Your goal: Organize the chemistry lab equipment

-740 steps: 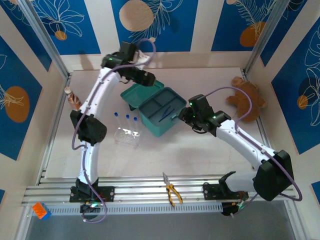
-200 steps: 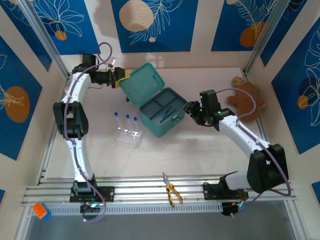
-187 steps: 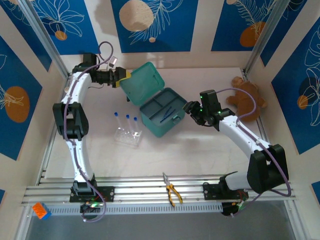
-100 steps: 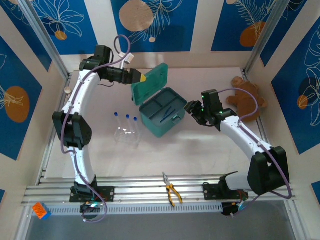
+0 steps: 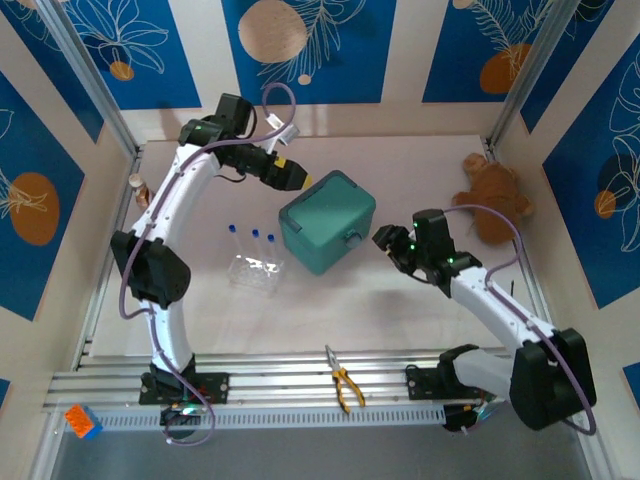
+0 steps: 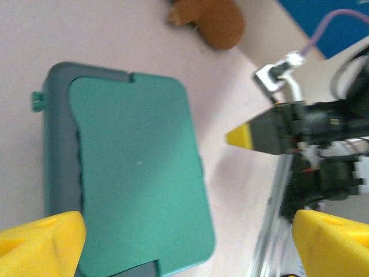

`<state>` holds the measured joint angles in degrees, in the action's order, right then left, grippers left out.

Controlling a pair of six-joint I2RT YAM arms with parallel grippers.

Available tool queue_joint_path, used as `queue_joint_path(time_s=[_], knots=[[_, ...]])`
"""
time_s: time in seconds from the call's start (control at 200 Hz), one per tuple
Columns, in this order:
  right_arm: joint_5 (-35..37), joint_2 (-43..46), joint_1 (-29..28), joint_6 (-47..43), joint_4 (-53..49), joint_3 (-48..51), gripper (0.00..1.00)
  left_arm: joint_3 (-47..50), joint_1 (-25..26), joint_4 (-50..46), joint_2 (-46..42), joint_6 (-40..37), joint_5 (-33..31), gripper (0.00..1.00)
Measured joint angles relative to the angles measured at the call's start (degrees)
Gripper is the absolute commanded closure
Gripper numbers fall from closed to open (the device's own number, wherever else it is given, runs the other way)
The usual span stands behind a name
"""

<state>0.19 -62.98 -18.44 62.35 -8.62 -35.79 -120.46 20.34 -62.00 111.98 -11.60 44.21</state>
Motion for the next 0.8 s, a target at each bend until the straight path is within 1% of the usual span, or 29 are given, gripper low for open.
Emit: queue_joint_path(time_s=[0.1,0.13,0.17,0.31,0.415,0.47,0.585,0.8], knots=[[-2.03,2.91,-0.33,1.99,7.85,5.73,0.44,0.07,2.4,0.37,1.6,-1.51,-7.89,0.08],[-2.75,3.17,-0.37,2.67,10.73,7.43,0.41,0.11,3.37,0.66,1.99,-2.1,-10.36,0.08],[-3.52,3.02,-0.63,3.67,13.81,9.11,0.41,0.26,5.03,1.27,2.62,-2.97,-14.03,0.08],[-5.6,-0.85,-2.8,5.57,24.15,10.86,0.4,2.14,10.69,4.13,4.28,-6.27,-26.32,0.07],[-6.62,-4.2,-4.22,6.01,31.34,10.38,0.4,3.45,13.22,6.12,6.1,-7.45,-32.33,0.08],[-6.97,-5.68,-4.5,6.43,34.45,10.1,0.4,3.8,13.44,6.95,7.08,-8.0,-34.32,0.07],[-7.3,-8.22,-4.35,7.08,37.75,8.9,0.4,3.91,13.27,8.17,7.04,-8.24,-36.02,0.07],[-7.02,-8.02,-3.74,7.82,37.55,8.52,0.4,4.2,13.22,8.46,7.02,-8.26,-36.11,0.07]])
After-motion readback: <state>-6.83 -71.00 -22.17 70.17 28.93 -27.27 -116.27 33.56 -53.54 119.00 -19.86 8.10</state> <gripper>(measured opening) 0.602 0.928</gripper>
